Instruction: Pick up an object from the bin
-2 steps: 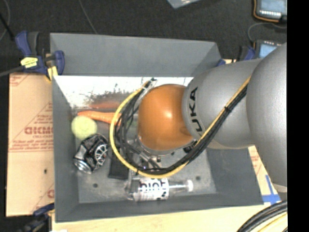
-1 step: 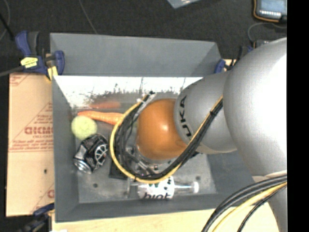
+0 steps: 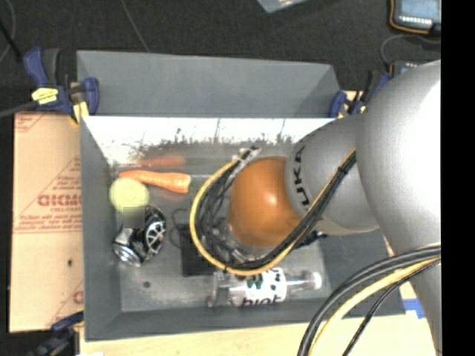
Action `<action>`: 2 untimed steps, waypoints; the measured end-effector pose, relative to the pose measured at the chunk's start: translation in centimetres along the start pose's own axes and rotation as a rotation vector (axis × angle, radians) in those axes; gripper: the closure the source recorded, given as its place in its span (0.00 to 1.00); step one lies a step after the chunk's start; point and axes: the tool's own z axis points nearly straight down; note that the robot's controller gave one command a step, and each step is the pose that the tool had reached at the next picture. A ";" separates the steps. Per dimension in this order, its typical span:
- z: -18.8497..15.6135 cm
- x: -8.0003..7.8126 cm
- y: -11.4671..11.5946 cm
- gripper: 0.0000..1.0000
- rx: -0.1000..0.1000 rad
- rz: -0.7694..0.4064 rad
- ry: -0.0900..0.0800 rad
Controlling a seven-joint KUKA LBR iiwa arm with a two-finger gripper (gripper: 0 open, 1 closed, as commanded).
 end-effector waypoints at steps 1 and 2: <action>-0.2 -0.3 -1.5 0.00 0.002 0.002 -0.002; -0.6 -1.3 0.6 0.00 0.004 0.009 -0.006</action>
Offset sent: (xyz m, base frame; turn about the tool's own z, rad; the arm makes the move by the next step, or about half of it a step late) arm 0.0155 0.0479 0.0010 -0.0386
